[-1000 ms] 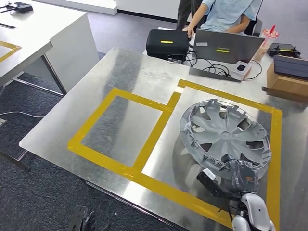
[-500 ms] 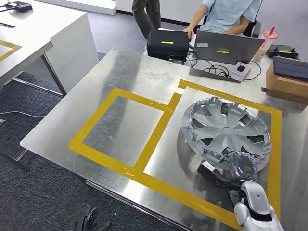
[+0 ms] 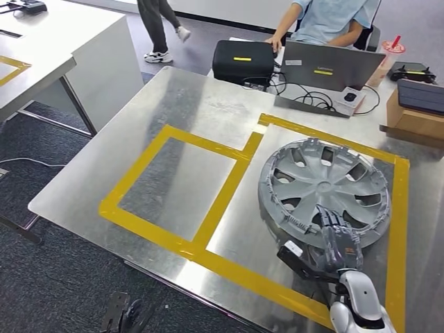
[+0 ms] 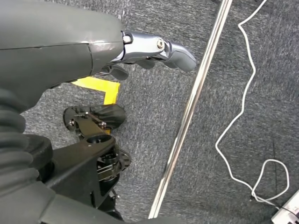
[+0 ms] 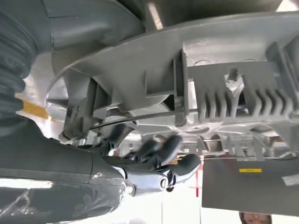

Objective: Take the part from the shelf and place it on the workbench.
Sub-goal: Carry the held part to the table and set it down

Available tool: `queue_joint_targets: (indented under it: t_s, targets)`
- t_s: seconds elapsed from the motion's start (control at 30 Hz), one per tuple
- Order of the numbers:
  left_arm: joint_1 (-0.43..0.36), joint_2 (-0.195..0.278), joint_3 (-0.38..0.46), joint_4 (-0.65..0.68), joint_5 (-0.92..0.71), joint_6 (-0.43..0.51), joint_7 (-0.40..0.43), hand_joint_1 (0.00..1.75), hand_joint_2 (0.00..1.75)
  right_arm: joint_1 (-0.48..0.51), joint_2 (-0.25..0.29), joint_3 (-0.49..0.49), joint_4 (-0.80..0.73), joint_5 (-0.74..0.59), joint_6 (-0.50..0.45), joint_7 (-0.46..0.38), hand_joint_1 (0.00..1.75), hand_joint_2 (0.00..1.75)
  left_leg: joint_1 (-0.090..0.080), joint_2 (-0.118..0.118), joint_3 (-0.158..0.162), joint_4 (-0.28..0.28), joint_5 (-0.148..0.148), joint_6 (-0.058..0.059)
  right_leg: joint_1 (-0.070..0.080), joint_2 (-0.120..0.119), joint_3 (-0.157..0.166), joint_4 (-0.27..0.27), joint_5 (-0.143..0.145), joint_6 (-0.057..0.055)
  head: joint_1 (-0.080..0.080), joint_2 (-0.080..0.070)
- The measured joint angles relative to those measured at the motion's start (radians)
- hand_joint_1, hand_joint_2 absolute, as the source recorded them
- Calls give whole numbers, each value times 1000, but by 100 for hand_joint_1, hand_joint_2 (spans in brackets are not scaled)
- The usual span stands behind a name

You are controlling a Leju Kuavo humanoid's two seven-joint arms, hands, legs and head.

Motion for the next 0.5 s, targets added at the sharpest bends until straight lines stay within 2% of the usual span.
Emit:
queue_joint_targets:
  t_s: [0.07, 0.17, 0.2, 0.23, 0.27, 0.33, 0.37, 0.4, 0.43, 0.5]
  targets:
    - [1, 0, 0, 0, 5, -2, -2, 0, 0, 25, 5, 7, -31, -32, -8, -23, 0, 175, -1, 0, -3, 1, -1, 1, -1, 0, 0, -1, 1, 1, 0, 0]
    - [1, -1, 1, 0, 10, -3, -7, 0, 0, 58, 13, 21, -76, -87, -8, -54, 0, 175, -2, 0, -1, -17, 15, 17, -5, 0, 0, -15, 13, 16, -1, 0]
    - [0, -2, 1, 0, 13, -3, -10, 0, 0, 71, 16, 24, -93, -124, -8, -73, 0, 175, -1, 1, 2, -32, 26, 23, -6, -2, -5, -10, 4, 21, 0, 0]
    - [0, -3, 1, 0, 17, -4, -14, 0, 0, 87, 18, 28, -114, -170, -7, -96, 0, 175, 2, 2, 4, -46, 37, 26, -7, -3, -18, 14, -18, 23, 1, 0]
    - [1, -3, 1, 0, 21, -6, -18, 0, 0, 106, 21, 33, -137, -222, -6, -120, 0, 175, 3, 2, 3, -53, 44, 27, -8, -4, -39, 61, -51, 24, 3, 0]
    - [7, -2, 2, 0, 28, -8, -24, 0, 0, 142, 29, 48, -192, -325, -2, -165, 0, 175, 3, 2, -6, -54, 49, 25, -14, -5, -92, 192, -121, 30, 5, 0]
    - [10, -2, 3, 0, 31, -10, -26, 0, 0, 160, 33, 56, -221, -371, -1, -183, 0, 175, 4, 3, -10, -53, 50, 23, -17, -5, -109, 237, -136, 34, 5, 0]
    - [12, -1, 4, 0, 34, -11, -29, 0, 0, 176, 36, 63, -249, -411, -1, -200, 0, 175, 6, 3, -14, -51, 52, 19, -22, -6, -108, 246, -132, 39, 5, 0]
    - [13, -1, 4, 0, 35, -12, -32, 0, 0, 191, 38, 70, -276, -444, -1, -215, 0, 175, 11, 3, -18, -47, 53, 13, -27, -7, -87, 212, -108, 45, 5, 0]
    - [15, 1, 6, 0, 38, -13, -35, 0, 0, 212, 41, 82, -323, -486, -1, -236, 0, 175, 18, 2, -29, -30, 50, -3, -38, -14, -17, 83, -57, 62, 8, 0]
